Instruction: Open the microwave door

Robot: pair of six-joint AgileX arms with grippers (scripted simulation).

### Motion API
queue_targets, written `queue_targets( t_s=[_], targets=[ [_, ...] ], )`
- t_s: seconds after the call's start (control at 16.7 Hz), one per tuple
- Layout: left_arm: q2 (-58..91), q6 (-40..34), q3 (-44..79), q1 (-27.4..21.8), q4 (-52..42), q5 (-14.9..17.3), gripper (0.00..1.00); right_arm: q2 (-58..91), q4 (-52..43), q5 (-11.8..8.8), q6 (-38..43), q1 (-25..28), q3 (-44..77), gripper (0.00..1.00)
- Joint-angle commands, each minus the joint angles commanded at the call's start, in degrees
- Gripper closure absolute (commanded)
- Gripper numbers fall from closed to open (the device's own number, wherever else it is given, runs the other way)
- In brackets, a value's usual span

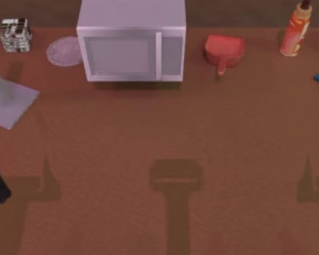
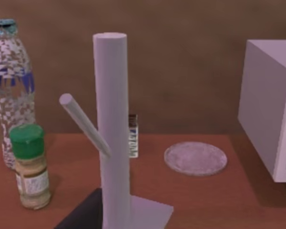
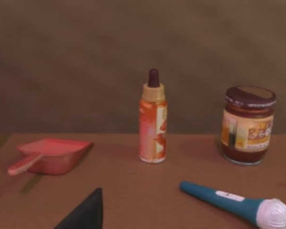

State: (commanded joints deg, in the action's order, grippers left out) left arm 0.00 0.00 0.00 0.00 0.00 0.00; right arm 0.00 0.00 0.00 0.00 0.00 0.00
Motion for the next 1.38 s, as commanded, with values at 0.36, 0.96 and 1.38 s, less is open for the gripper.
queue_targets(
  t_s=[0.36,0.96,1.38],
  targets=[
    [5.9,-1.8,5.0,-1.7,-2.3,-1.5,0.00,0.0,0.0,0.0,0.0,0.0,0.0,0.00],
    [52.9,-14.4,44.7,-16.7,-15.7,-10.6,0.00,0.0,0.0,0.0,0.0,0.0,0.0,0.00],
    [92.7,-24.2,77.1,-29.0,-25.9,-17.5,0.00,0.0,0.0,0.0,0.0,0.0,0.0,0.00]
  ],
)
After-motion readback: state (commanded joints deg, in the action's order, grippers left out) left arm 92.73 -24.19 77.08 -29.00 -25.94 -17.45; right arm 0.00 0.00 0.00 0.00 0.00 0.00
